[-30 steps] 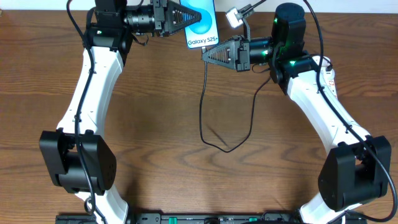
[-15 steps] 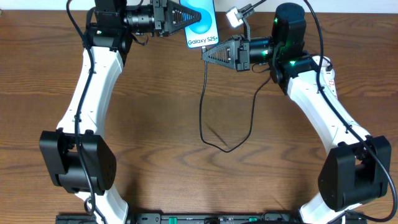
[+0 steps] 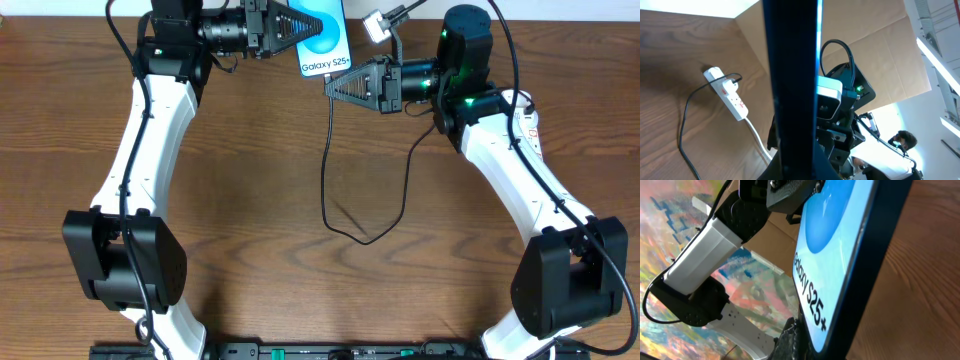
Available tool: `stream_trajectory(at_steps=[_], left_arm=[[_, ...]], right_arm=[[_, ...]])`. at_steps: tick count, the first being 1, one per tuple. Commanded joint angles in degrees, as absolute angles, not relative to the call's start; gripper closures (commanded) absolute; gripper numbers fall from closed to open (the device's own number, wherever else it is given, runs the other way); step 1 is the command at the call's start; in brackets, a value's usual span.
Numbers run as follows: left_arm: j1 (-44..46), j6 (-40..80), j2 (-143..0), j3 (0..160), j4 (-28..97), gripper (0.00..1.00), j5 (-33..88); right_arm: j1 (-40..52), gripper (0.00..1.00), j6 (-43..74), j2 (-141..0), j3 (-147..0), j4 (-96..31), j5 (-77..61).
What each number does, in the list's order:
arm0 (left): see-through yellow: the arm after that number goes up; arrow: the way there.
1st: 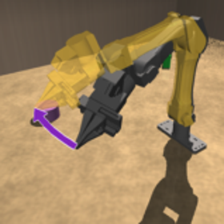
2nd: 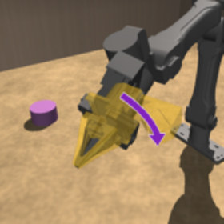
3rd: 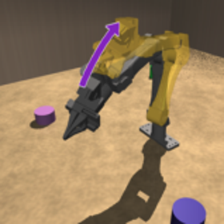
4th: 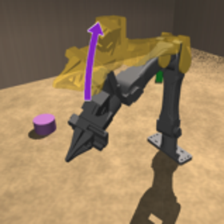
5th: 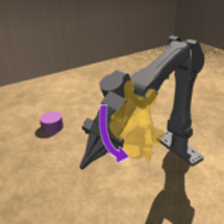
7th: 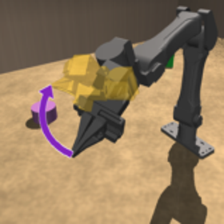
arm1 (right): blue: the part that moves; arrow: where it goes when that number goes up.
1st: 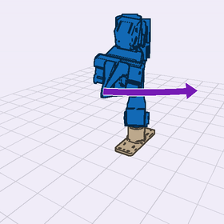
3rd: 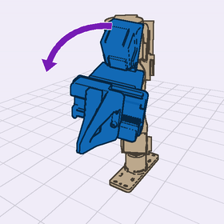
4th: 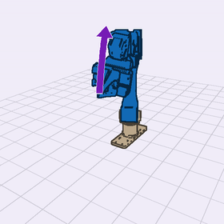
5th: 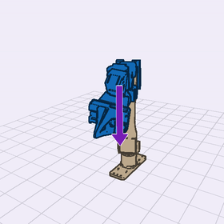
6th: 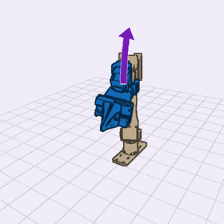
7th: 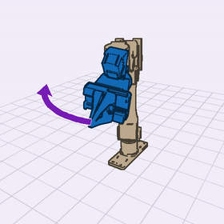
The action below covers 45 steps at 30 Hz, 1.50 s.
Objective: Plug charger to phone and switch on socket
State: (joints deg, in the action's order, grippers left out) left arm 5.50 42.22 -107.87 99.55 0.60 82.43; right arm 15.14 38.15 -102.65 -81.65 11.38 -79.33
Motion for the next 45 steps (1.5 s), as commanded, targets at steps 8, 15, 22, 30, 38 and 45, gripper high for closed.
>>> stream_trajectory(at_steps=[8,15,22,30,38,45], left_arm=[[6.57,41.65,-105.97,99.81,0.93,0.93,87.81],[6.50,41.67,-105.97,99.81,0.95,0.93,84.86],[5.54,41.63,-105.97,99.81,0.93,0.93,84.36],[3.42,40.32,-106.00,99.81,0.97,0.93,84.18],[0.93,30.48,-106.85,98.15,12.58,0.93,72.27],[0.71,21.67,-106.87,97.93,44.07,0.93,20.91]], right_arm=[[15.05,0.88,37.89,-102.35,-83.11,12.86,-75.57],[15.09,0.45,37.87,-102.35,-83.11,12.82,-77.10],[15.09,0.20,37.85,-102.35,-83.11,12.38,-77.52],[14.92,0.11,37.58,-102.35,-83.11,11.27,-77.36],[15.16,0.21,30.52,-102.35,-83.11,-9.54,-62.46],[23.20,0.21,26.35,-102.39,-88.42,-33.32,-27.29]])
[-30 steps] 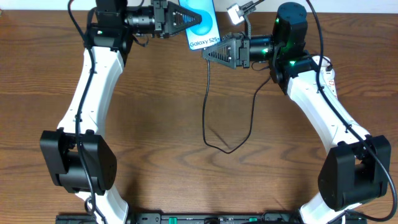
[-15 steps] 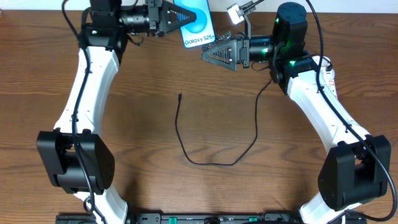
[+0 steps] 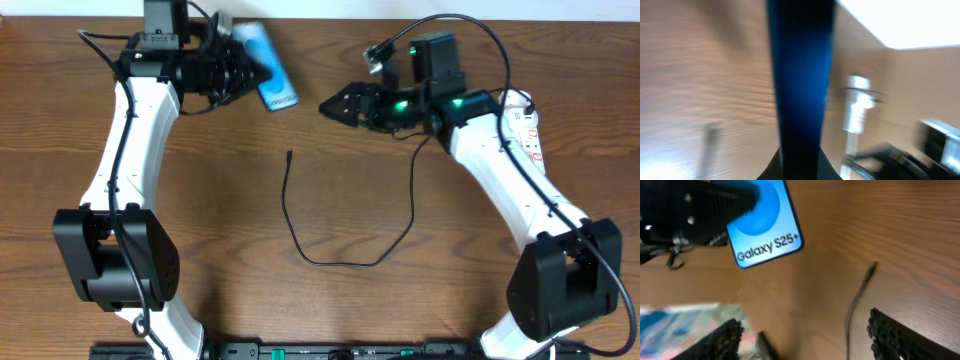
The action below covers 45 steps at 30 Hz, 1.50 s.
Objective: Plug charger to phone and switch on socket
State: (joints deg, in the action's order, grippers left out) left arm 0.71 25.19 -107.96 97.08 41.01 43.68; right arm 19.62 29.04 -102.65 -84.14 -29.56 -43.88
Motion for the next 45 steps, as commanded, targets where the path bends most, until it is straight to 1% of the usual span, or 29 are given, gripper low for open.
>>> stream_trajectory(at_steps=[1,4,7,9,12,15,18,19,22,25,28,31,39,43,45], left_arm=[[0.56,21.67,-106.87,97.93,45.58,0.93,16.56],[0.54,21.71,-106.87,97.93,47.22,0.93,11.03],[0.47,24.23,-106.87,97.93,48.77,0.93,5.80],[0.08,25.50,-106.87,97.93,49.67,0.93,3.42],[-1.21,25.78,-106.87,97.93,50.70,0.93,2.94],[-2.61,25.78,-106.87,97.93,51.48,0.93,2.96],[-3.68,25.78,-106.87,97.93,52.64,0.93,2.96],[-3.88,25.78,-106.87,97.93,52.90,0.93,2.96],[-4.01,25.76,-106.87,97.93,53.34,0.93,2.96],[-4.01,25.76,-106.87,97.93,53.60,0.93,2.98],[-4.01,25.74,-106.87,97.93,54.02,0.93,2.96],[-4.01,25.74,-106.87,97.93,54.22,0.93,2.96],[-4.01,25.74,-106.87,97.93,54.22,0.93,2.98],[-4.01,25.74,-106.87,97.93,54.22,0.93,2.96],[-4.01,25.74,-106.87,97.93,54.19,0.93,2.98]], right_arm=[[25.23,0.20,25.78,-102.74,-91.26,-37.01,-22.31],[28.97,0.20,25.65,-105.10,-98.96,-44.45,-15.07],[31.29,0.20,25.65,-109.40,-106.02,-49.78,-11.77],[32.03,0.17,25.69,-113.43,-110.56,-53.25,-11.49],[32.25,0.13,26.13,-120.62,-117.40,-58.35,-12.05],[32.25,0.14,26.13,-126.89,-122.87,-62.24,-14.26],[32.88,0.21,26.46,-131.87,-125.25,-62.54,-15.62],[33.30,0.26,27.11,-133.21,-125.25,-62.19,-15.59],[34.79,0.43,28.80,-136.97,-125.23,-60.73,-15.55],[35.90,0.58,31.44,-140.25,-125.23,-58.92,-15.57],[36.75,0.63,33.74,-143.00,-125.23,-57.69,-15.86],[37.58,0.63,34.00,-144.51,-125.23,-56.42,-17.15],[38.24,0.66,35.92,-145.01,-125.14,-57.47,-14.59],[37.78,0.73,36.84,-145.01,-125.14,-58.98,-14.00],[37.69,0.74,38.30,-145.01,-125.14,-59.00,-12.47]])
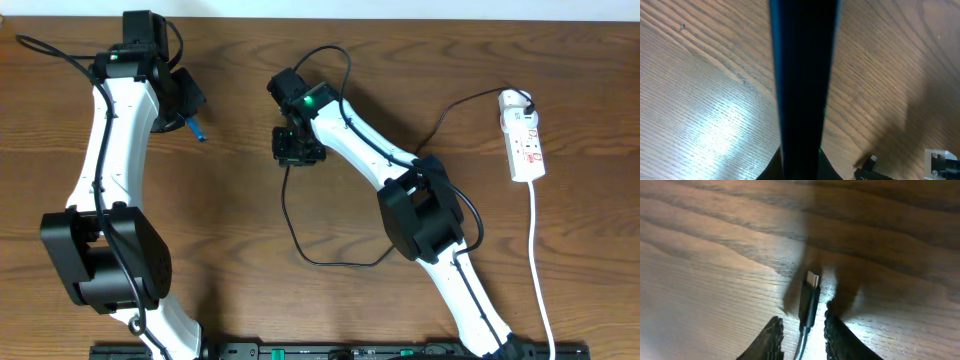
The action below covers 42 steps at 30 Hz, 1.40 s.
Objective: Plug charger to phone and switch on socket
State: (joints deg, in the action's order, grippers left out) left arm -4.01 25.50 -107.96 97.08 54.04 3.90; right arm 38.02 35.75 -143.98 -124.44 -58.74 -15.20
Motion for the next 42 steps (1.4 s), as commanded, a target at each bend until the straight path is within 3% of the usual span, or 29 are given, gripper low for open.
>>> stream_trajectory(at_steps=[1,6,13,24,33,37,42], left_arm=[[-4.01,25.74,-106.87,97.93,54.19,0.93,2.96],[-4.01,25.74,-106.87,97.93,54.17,0.93,2.96],[-4.01,25.74,-106.87,97.93,54.17,0.93,2.98],[-4.01,25.74,-106.87,97.93,54.19,0.93,2.98],[-4.01,25.74,-106.87,97.93,54.17,0.93,3.84],[-4.01,25.54,-106.87,97.93,54.19,0.93,4.03],[-4.01,18.02,-106.87,97.93,52.10,0.93,19.81]], right_arm=[[37.71,0.74,38.79,-145.01,-125.14,-58.70,-11.64],[37.82,0.75,38.79,-145.01,-125.14,-58.08,-11.73],[38.20,0.86,39.07,-145.01,-125.14,-58.08,-11.73],[38.20,0.86,39.18,-145.01,-125.14,-58.04,-12.40],[38.17,0.99,39.16,-145.01,-125.14,-58.02,-14.09],[37.41,0.99,38.28,-144.99,-125.23,-57.58,-14.13],[33.93,0.99,28.93,-143.63,-125.69,-56.93,-26.13]])
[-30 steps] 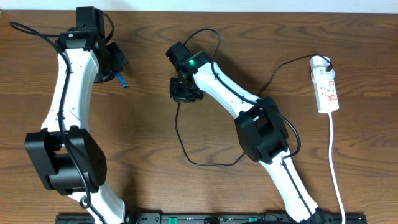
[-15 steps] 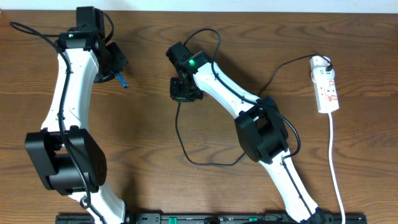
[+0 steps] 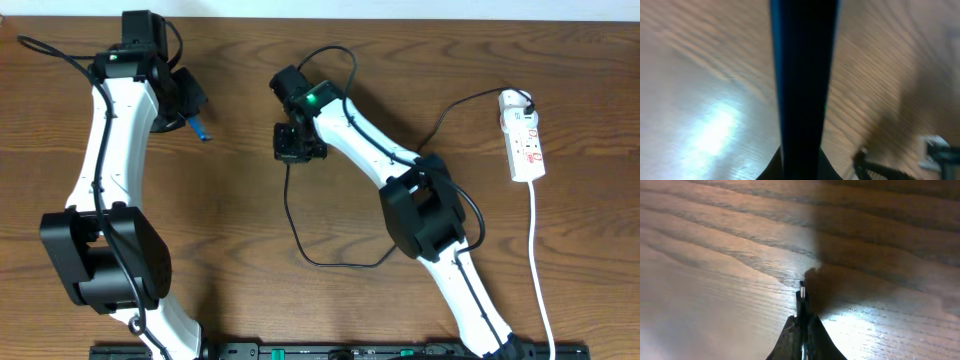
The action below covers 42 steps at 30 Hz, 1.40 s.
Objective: Plug charger to phone and switch on socket
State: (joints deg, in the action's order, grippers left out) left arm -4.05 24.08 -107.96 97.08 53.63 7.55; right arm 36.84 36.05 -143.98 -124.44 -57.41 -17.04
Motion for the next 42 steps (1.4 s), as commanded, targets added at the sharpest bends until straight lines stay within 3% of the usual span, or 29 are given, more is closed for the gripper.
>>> stream_trajectory(at_steps=[1,4,8,15,23,42], left_arm=[[-4.01,16.16,-106.87,97.93,50.87,0.93,24.77],[-4.01,11.62,-106.87,97.93,45.78,0.93,40.71],[-4.01,11.35,-106.87,97.93,39.83,0.93,52.62],[-3.92,13.91,-106.87,97.93,28.80,0.93,70.46],[-1.34,20.78,-106.87,97.93,20.80,0.93,76.51],[3.75,22.83,-106.87,97.93,18.90,0.93,77.76]], right_arm=[[32.84,0.99,26.11,-142.96,-125.69,-56.84,-30.74],[28.75,0.99,15.00,-140.73,-125.69,-59.55,-47.86],[24.29,0.99,-0.95,-138.74,-125.67,-66.96,-62.22],[17.61,0.99,-22.46,-137.86,-125.67,-84.01,-69.17],[13.39,0.99,-42.13,-137.84,-125.67,-97.27,-78.11],[13.54,0.99,-51.46,-129.86,-125.51,-96.88,-80.18]])
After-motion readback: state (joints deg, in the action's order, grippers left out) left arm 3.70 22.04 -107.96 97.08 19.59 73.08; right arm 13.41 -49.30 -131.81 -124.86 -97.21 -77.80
